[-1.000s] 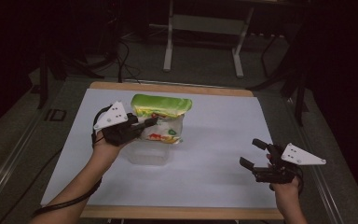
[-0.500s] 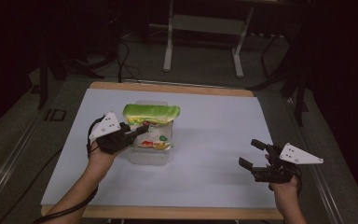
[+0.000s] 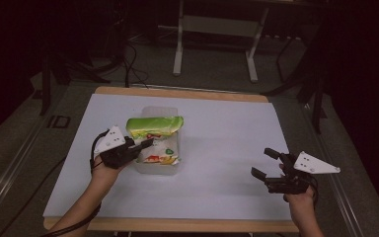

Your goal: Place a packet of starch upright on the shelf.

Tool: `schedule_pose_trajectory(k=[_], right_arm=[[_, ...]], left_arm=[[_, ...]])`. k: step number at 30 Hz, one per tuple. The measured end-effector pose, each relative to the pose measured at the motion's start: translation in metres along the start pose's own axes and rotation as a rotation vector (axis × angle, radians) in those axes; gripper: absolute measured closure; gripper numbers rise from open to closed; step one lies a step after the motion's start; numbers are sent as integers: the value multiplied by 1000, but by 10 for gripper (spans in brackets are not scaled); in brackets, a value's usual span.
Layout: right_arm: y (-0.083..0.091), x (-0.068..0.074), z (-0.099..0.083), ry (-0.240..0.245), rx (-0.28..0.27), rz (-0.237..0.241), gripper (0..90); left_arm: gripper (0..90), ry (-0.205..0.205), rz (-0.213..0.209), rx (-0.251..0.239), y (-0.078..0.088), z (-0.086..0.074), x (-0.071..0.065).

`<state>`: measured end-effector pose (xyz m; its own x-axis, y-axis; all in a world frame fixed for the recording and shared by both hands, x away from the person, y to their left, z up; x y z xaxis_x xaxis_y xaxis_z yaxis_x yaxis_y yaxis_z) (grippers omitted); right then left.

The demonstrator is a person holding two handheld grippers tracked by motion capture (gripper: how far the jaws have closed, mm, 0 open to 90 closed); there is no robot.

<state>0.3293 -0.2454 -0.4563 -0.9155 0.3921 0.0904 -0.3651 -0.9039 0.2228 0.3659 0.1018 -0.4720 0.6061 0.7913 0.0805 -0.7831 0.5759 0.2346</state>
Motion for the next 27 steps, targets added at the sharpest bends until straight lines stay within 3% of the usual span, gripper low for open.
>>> schedule_pose_trajectory(k=[8,11,12,15,21,27], right_arm=[[-2,1,-2,-5,3,11,139],[-2,2,-2,-9,2,15,139],[-2,2,-3,-9,3,17,139],[-3,2,-4,-10,6,21,139],[-5,3,-5,-12,10,28,139],[-7,4,-6,-11,19,33,139]], left_arm=[[833,-13,-7,61,-10,-22,-7],[831,-23,19,69,-14,-29,-7],[831,-13,12,78,-15,-31,-7],[832,-35,-17,85,-18,-39,-10],[832,-2,-30,73,-18,-42,-6],[823,-6,-45,93,-18,-41,-5]])
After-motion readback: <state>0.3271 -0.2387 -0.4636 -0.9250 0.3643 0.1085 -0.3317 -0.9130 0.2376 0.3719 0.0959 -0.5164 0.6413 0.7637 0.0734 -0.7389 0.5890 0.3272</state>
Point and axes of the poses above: each handheld gripper's, and its own axes: y roughly backward along the jaws, z roughly out of its top, x roughly to its left, the point moved 10 cm from there along -y, roughly forward along the jaws, and after that the axes turned 14 degrees about z, right-handed, at the moved point
